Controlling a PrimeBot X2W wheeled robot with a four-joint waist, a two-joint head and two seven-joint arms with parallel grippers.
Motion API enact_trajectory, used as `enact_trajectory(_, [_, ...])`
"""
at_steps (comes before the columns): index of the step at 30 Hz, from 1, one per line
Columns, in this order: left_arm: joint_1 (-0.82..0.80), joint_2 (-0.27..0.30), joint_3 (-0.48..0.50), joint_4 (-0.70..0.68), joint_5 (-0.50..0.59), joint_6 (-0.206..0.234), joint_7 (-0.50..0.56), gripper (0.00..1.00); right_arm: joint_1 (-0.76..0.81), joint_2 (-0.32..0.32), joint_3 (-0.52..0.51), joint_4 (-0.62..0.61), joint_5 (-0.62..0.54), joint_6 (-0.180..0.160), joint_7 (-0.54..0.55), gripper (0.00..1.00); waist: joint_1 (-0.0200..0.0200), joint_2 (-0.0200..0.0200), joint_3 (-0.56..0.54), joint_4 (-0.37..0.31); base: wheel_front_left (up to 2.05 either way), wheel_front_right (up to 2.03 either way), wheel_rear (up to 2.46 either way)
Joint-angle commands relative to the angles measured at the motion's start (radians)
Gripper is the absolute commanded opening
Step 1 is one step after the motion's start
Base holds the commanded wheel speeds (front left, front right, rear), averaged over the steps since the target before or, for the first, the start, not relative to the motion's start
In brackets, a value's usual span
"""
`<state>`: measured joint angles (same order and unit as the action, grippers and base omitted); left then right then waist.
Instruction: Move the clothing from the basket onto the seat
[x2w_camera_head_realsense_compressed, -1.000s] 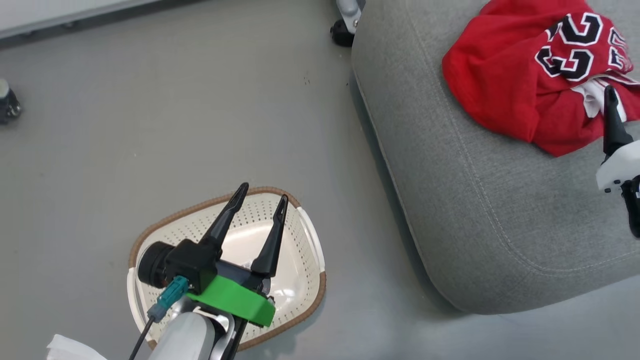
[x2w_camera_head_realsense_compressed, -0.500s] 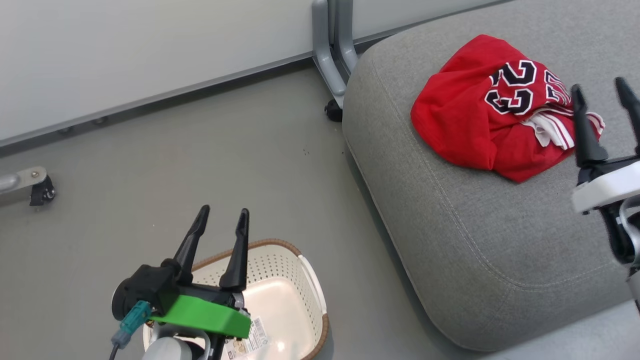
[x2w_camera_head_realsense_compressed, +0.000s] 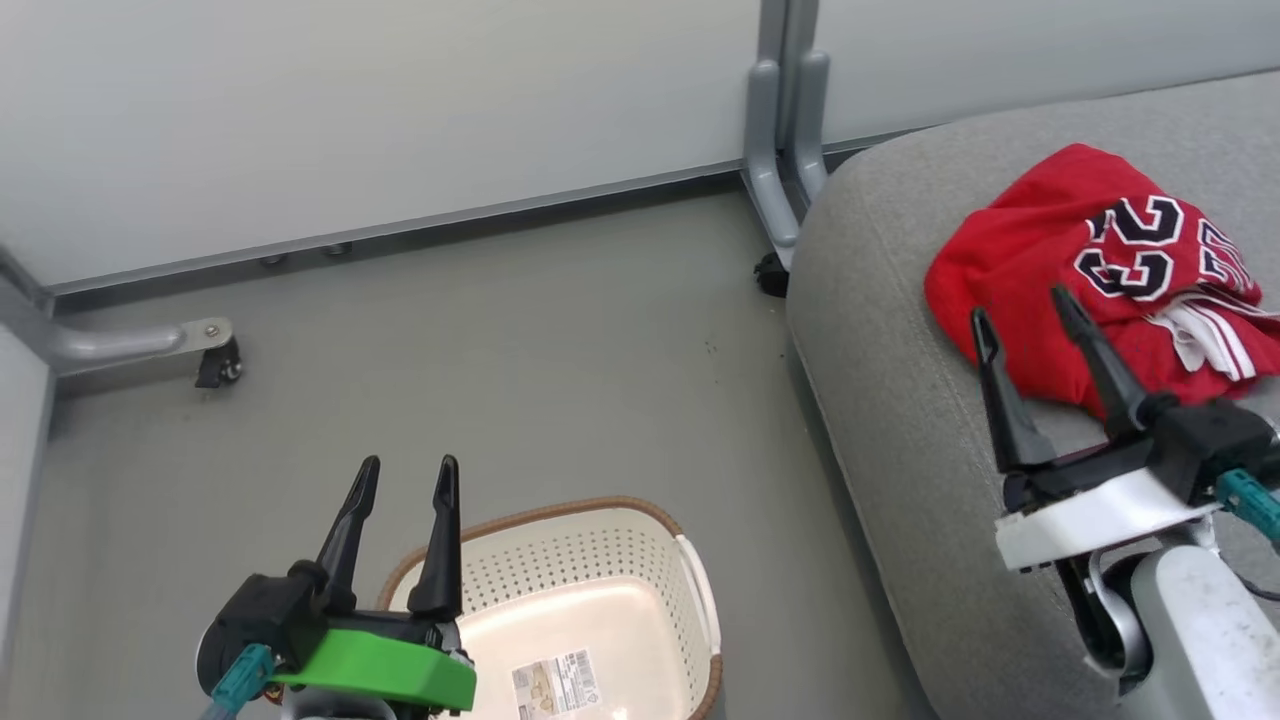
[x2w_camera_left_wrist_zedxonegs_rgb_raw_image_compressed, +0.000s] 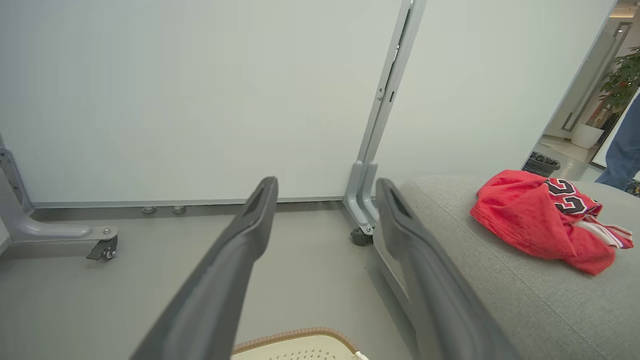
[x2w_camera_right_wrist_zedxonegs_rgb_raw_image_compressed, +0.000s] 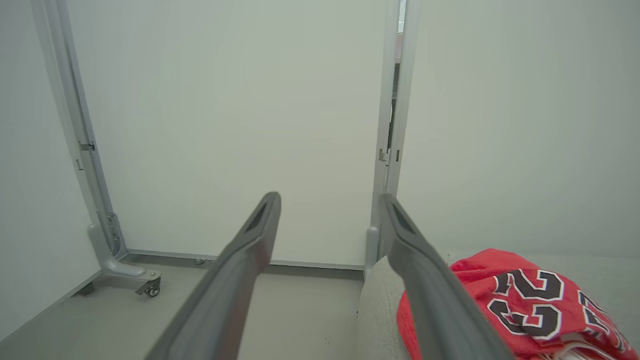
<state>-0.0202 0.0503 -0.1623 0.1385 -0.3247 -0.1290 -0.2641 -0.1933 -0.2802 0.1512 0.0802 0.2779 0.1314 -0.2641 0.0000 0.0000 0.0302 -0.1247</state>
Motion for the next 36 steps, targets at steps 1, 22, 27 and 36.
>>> enact_trajectory(1, [0.022, 0.002, 0.008, 0.003, 0.0, -0.003, 0.0, 1.0, 0.028, 0.021, -0.001, -0.008, -0.013, -0.001, 0.0, 1.0, 0.0, 0.0, -0.027, 0.079, 0.0, 0.0, 0.0])
enact_trajectory(22, [0.076, 0.001, 0.077, 0.015, 0.015, -0.003, 0.0, 1.0, 0.181, 0.171, -0.059, -0.018, -0.061, -0.001, 0.0, 1.0, 0.0, 0.0, -0.068, 0.221, 0.0, 0.0, 0.0])
enact_trajectory(27, [0.078, 0.001, 0.095, 0.018, 0.015, -0.003, 0.0, 1.0, 0.169, 0.169, -0.064, -0.015, -0.049, -0.001, 0.0, 1.0, 0.0, 0.0, -0.07, 0.213, 0.0, 0.0, 0.0])
enact_trajectory(36, [0.079, 0.001, 0.095, 0.038, 0.022, -0.003, 0.0, 1.0, 0.184, 0.166, -0.074, -0.016, -0.043, -0.001, 0.0, 1.0, 0.0, 0.0, -0.074, 0.205, 0.0, 0.0, 0.0])
